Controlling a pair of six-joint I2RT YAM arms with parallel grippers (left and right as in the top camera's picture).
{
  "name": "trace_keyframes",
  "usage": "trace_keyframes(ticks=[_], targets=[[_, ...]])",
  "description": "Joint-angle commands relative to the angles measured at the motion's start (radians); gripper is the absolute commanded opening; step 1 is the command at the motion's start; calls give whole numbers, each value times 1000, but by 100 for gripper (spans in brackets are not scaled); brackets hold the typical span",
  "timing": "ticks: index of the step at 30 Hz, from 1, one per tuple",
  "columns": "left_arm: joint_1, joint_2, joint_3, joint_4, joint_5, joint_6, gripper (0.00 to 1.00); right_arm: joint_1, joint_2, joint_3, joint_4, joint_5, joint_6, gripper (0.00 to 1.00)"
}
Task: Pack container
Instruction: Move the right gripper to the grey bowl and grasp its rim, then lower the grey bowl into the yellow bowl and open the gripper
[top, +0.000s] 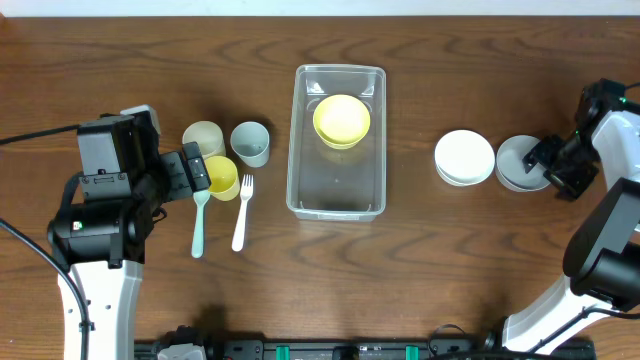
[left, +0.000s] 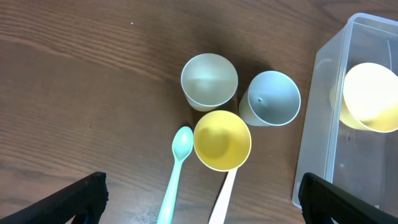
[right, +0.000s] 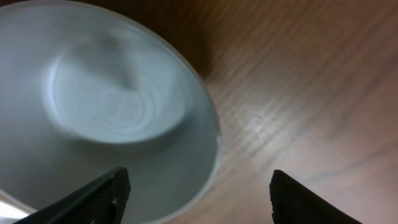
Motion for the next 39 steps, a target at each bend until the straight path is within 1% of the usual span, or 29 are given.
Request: trace_keyframes(ticks=[1,2,3,4,7,8,10,13,18,21,23,26,28,30,32,34,37,39], targets=[[3,-2,20,1,-16,9,98,-5,8,-51,37,-18,-16,68],[3,-2,20,1,-16,9,98,-5,8,-66,50,-17,-5,65],[3,-2,20,1,-16,9,98,-6,8,-80,60,-14,4,59],[3,-2,20,1,-16,9,98,-7,8,-88,62,-8,22,51],[3,-2,20,1,-16,9,98,-16,5,-92,50,23,50,8],[3,-2,20,1,-16,9,98,-22,-3,-92,42,31,57,1],[3,-2,20,1,-16,9,98,-34,-27,-91,23,43,84,1],[3,-2,20,1,-16,9,98,-41,-114,-91,10,48,97,1],[3,-2,20,1,-16,9,98,-29,-377,-79,26,21,107,1],[3,-2,20,1,-16,9,98,12,-543,-67,82,-122,56,1],[3,-2,20,1,-16,9,98,65,-630,-66,122,-231,35,1],[3,-2,20,1,-16,9,98,201,-702,-66,161,-325,39,1],[3,-2,20,1,-16,9,98,315,-699,-67,184,-323,52,1],[3,-2,20,1,-16,9,98,451,-657,-67,232,-304,52,1],[3,-2,20,1,-16,9,98,562,-597,-66,292,-264,52,2],[3,-2,20,1,-16,9,98,677,-498,-54,362,-203,52,2],[3,-2,20,1,-16,9,98,756,-335,25,370,-95,64,1],[3,-2,20,1,-16,9,98,766,-221,107,354,-73,70,2]])
